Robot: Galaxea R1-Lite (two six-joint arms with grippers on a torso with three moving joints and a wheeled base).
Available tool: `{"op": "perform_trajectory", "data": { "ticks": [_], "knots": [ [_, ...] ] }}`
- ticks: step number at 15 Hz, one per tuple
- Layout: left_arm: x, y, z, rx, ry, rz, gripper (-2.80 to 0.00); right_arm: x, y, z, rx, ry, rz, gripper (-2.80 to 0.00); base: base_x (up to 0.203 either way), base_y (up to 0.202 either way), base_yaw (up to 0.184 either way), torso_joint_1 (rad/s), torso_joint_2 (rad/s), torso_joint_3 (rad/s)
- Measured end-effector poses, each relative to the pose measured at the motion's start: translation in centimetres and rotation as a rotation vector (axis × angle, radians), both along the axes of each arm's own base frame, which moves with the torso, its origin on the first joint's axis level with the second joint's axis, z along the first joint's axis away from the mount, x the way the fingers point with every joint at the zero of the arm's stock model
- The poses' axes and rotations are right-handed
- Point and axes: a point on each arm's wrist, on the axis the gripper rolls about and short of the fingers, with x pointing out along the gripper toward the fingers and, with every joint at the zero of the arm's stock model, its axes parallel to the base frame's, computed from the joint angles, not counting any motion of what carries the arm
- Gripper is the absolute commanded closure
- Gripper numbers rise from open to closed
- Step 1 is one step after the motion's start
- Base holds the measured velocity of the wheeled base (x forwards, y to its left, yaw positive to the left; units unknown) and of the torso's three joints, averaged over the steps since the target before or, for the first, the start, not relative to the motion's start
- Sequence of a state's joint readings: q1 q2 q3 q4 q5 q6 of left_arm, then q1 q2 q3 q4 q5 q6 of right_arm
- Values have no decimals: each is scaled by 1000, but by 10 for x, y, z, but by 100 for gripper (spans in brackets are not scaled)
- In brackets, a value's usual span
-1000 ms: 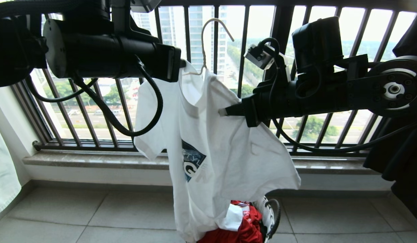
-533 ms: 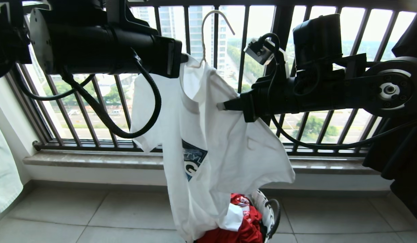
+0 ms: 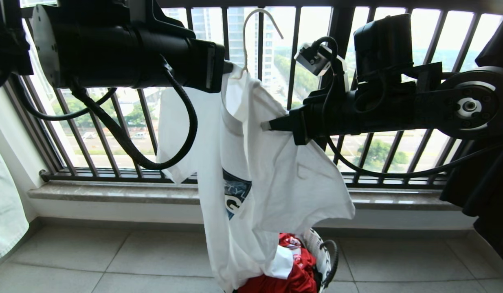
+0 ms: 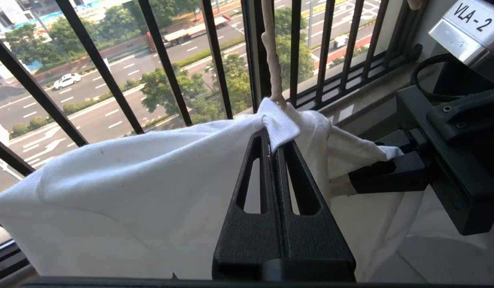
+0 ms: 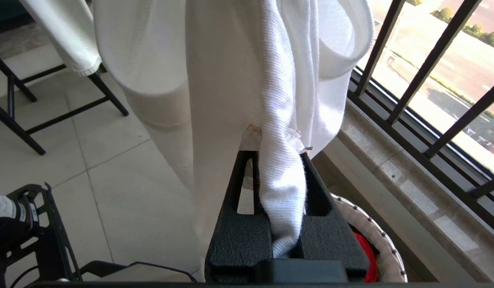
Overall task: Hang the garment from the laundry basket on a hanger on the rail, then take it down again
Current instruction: Hang the clothes on the clothes rack
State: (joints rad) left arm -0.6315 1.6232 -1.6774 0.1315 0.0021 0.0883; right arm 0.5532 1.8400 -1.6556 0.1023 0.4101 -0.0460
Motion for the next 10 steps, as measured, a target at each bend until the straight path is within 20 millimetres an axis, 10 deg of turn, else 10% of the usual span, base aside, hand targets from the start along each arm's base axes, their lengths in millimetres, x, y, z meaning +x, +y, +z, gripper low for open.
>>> {"op": "perform_trajectory", "data": {
  "ticks": [10],
  "knots": [
    [-3, 3, 7, -10, -23, 19, 0, 2, 2, 4, 11, -14, 4, 0, 0, 0, 0, 0, 0, 0]
  ]
}}
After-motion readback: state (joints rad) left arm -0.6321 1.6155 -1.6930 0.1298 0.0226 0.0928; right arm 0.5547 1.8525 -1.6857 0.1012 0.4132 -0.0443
